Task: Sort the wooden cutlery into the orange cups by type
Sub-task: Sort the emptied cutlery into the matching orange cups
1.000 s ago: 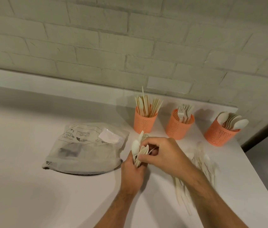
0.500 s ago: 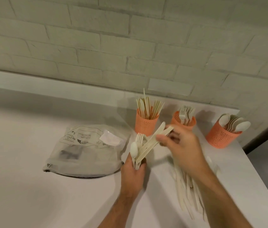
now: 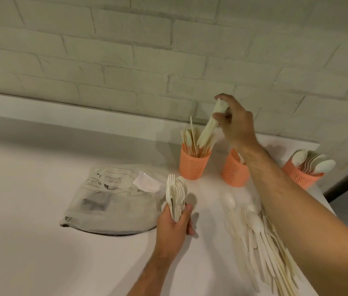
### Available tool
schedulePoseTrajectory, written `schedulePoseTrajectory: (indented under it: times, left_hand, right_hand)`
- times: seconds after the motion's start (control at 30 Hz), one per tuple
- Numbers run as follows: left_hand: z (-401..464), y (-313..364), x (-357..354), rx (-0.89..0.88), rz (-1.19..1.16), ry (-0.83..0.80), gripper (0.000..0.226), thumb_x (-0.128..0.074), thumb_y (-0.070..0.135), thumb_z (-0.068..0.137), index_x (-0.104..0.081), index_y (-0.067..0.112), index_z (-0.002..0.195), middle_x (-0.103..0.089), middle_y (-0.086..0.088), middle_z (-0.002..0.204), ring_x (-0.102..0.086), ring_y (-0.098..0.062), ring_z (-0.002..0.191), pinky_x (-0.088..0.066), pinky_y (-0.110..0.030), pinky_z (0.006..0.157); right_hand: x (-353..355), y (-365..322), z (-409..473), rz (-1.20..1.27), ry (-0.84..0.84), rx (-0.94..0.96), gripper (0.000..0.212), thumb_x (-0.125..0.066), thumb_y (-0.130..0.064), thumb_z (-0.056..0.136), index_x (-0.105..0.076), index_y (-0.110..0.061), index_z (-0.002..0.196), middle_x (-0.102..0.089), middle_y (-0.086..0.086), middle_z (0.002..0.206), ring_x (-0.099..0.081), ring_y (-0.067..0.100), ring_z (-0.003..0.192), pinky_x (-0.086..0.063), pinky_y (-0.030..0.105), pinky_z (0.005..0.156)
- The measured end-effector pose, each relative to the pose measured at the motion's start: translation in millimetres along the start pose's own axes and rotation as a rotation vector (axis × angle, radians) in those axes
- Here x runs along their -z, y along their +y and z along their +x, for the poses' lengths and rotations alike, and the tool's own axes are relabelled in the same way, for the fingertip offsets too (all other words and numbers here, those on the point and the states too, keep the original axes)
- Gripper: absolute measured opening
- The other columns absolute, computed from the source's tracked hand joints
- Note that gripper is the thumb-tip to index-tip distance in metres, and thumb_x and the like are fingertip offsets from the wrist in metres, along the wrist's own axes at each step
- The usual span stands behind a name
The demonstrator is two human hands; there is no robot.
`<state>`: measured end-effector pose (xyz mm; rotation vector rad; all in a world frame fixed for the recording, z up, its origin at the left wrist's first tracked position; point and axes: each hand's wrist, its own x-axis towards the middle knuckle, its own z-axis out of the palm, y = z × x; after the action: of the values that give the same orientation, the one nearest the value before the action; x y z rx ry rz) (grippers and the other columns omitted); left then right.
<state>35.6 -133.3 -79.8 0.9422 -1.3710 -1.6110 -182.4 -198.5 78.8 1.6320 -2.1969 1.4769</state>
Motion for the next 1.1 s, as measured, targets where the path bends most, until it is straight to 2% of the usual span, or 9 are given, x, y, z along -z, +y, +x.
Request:
schedulePoseTrajectory:
  times: [0.1,0.23,0.37,0.47,0.57,0.7,0.83,1.0,1.1]
  left_hand:
    - [-0.2,1.3,0.4,0.005,-0.003,-0.005,0.012,-0.06,0.012,0.096,-0.057,0.003,0.088,-0.055,-0.004,0.053,-0.053,-0.017,0.04,-0.046,-0.023,0.043]
    - [0.6,1.1,0.1,0.012,0.001,0.001,0.009,-0.06,0.013,0.096,-0.057,0.007,0.09,-0.055,-0.004,0.054,-0.052,-0.017,0.04,-0.046,-0.024,0.043]
    - [1.0,-0.8,-0.3,0.01,0.002,-0.002,0.009,-0.06,0.011,0.096,-0.058,0.006,0.089,-0.054,-0.006,0.054,-0.051,-0.018,0.041,-0.045,-0.024,0.043]
    - [1.3,-0.8,-0.6,0.015,0.003,-0.003,0.011,-0.06,0.011,0.096,-0.058,0.006,0.088,-0.054,-0.006,0.054,-0.051,-0.019,0.041,-0.045,-0.024,0.042]
    - [1.6,-1.3,-0.9,0.012,0.011,0.003,0.009,-0.06,0.011,0.096,-0.057,0.007,0.089,-0.053,-0.004,0.052,-0.05,-0.019,0.041,-0.044,-0.024,0.042]
    - [3.6,-8.0,0.9,-0.019,0.095,0.021,0.012,-0.062,0.017,0.096,-0.059,0.013,0.085,-0.054,0.003,0.051,-0.05,-0.015,0.045,-0.043,-0.027,0.048]
    - [4.9,-11.3,-0.1,-0.018,0.13,0.054,0.011,-0.065,0.019,0.093,-0.06,0.024,0.084,-0.06,0.013,0.058,-0.054,-0.008,0.056,-0.045,-0.025,0.057]
    - [2.9,-5.1,-3.3,-0.061,0.13,0.067,0.018,-0.067,0.015,0.091,-0.064,0.023,0.108,-0.072,0.015,0.083,-0.067,-0.005,0.08,-0.049,-0.014,0.069]
    - [2.8,-2.9,-2.0,-0.063,0.108,0.04,0.034,-0.068,0.019,0.09,-0.061,0.024,0.123,-0.072,0.016,0.107,-0.065,0.0,0.104,-0.051,-0.018,0.088]
  right_hand:
    - [-20.3,17.6,-2.3,-0.133,-0.1,0.01,0.035,-0.065,-0.014,0.095,-0.06,-0.025,0.128,-0.063,0.007,0.074,-0.062,0.02,0.069,-0.052,0.03,0.07]
    - [-34.9,36.6,-7.7,-0.356,-0.213,0.028,0.027,-0.064,-0.024,0.096,-0.065,-0.022,0.123,-0.073,0.007,0.095,-0.066,0.028,0.096,-0.047,0.041,0.096]
    - [-35.5,33.3,-12.7,-0.478,-0.303,0.016,0.028,-0.054,-0.033,0.101,-0.066,-0.028,0.126,-0.071,-0.002,0.116,-0.052,0.024,0.12,-0.028,0.041,0.1]
    - [-31.1,28.5,-16.1,-0.573,-0.438,-0.009,0.038,-0.04,-0.043,0.104,-0.051,-0.037,0.141,-0.044,-0.011,0.152,-0.028,0.022,0.142,-0.022,0.047,0.106]
    - [-24.1,17.3,-21.9,-0.53,-0.431,-0.016,0.048,-0.038,-0.045,0.104,-0.031,-0.043,0.151,-0.017,-0.016,0.164,-0.011,0.02,0.15,-0.017,0.053,0.113]
    - [-13.0,-18.2,-44.8,-0.295,-0.297,0.039,0.034,-0.056,-0.029,0.098,-0.058,-0.027,0.131,-0.06,-0.001,0.131,-0.054,0.022,0.118,-0.043,0.043,0.099]
    - [-5.9,-51.8,-86.9,-0.15,-0.753,-0.073,0.026,-0.075,-0.03,0.087,-0.068,-0.028,0.112,-0.067,-0.006,0.082,-0.06,0.008,0.064,-0.05,0.017,0.057]
    - [-20.4,-55.4,-119.2,-0.145,-0.717,-0.151,0.046,-0.083,-0.024,0.075,-0.064,-0.025,0.118,-0.071,-0.005,0.078,-0.067,0.005,0.069,-0.057,0.027,0.066]
    - [-18.4,-50.2,-122.0,-0.112,-0.653,-0.186,0.047,-0.075,-0.01,0.078,-0.062,-0.028,0.12,-0.071,-0.007,0.08,-0.065,0.002,0.066,-0.049,0.014,0.057]
